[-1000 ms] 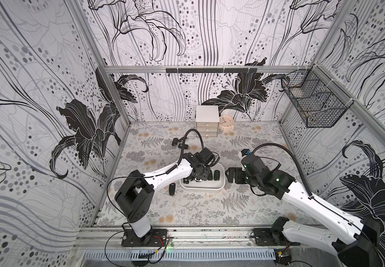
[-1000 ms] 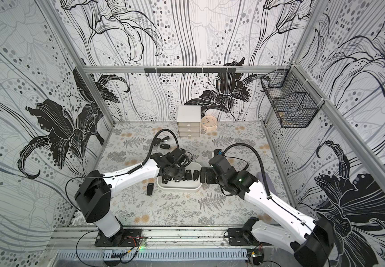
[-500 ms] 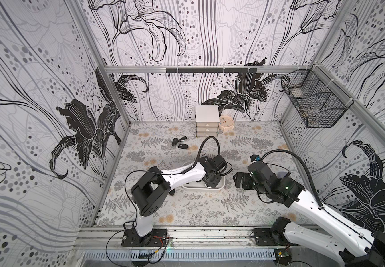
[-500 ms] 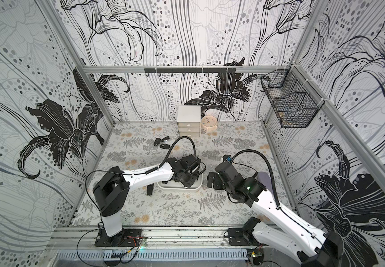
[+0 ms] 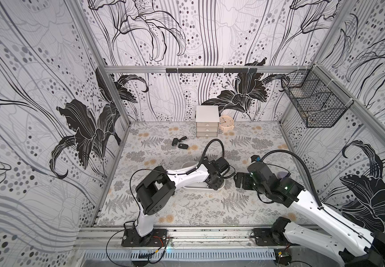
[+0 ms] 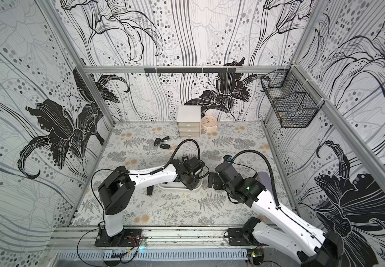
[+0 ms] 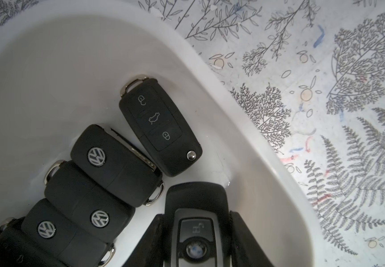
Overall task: Place the car key into the storage box
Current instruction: Place the car key in the storage box.
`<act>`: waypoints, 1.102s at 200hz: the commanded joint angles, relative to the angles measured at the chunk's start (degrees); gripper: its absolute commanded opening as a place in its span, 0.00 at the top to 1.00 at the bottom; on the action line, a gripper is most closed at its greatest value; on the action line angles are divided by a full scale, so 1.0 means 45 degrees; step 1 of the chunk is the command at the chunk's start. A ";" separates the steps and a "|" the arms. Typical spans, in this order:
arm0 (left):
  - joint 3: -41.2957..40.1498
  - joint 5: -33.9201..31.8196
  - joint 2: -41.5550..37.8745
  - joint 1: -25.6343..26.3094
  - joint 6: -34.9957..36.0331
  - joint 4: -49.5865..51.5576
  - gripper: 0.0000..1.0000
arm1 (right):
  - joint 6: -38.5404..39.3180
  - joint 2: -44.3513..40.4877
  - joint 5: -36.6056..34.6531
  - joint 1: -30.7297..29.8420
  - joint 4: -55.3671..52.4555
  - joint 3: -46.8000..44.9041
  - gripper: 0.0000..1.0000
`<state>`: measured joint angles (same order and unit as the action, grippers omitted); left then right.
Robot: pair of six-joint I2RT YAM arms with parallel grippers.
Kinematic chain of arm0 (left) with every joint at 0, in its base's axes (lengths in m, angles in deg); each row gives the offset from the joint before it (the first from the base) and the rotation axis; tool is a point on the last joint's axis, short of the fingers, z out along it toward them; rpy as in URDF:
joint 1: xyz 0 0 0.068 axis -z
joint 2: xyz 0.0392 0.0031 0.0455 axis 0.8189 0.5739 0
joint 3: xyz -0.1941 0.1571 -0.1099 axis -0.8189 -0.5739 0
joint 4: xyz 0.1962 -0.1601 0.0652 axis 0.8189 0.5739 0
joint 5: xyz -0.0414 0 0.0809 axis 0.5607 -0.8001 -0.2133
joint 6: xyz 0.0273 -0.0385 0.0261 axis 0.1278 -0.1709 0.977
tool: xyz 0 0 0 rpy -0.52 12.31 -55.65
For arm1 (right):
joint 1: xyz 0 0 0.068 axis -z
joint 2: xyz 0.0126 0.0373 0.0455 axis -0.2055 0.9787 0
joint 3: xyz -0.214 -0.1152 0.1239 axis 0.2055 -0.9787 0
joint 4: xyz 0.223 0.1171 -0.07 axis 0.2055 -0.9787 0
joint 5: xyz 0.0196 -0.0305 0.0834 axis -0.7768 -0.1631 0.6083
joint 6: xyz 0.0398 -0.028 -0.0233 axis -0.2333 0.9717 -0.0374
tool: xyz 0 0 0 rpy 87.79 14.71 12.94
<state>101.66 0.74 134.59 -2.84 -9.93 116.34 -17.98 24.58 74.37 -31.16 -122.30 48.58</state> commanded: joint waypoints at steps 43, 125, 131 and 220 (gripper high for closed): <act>0.0641 0.0369 0.0147 0.0100 0.0042 -0.0327 0.41 | -0.0067 0.0197 -0.0310 0.0106 -0.0108 -0.0143 0.00; 0.0657 -0.0214 -0.0740 -0.0451 -0.0939 -0.0316 0.38 | 0.0228 0.0408 0.0034 0.0202 0.0556 -0.0072 0.00; 0.0627 -0.0217 -0.0890 -0.0608 -0.1101 -0.0344 0.36 | 0.0312 0.0468 0.0111 0.0206 0.0649 -0.0028 0.00; 0.0019 -0.1396 -0.2331 -0.3177 -0.2927 -0.0756 0.01 | 0.1562 0.2590 0.1416 0.0225 0.2226 0.1674 0.00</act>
<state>103.10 -1.93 125.22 -14.77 -19.72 114.26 -14.00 33.74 78.33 -30.49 -115.67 52.54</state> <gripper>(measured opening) 0.991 0.999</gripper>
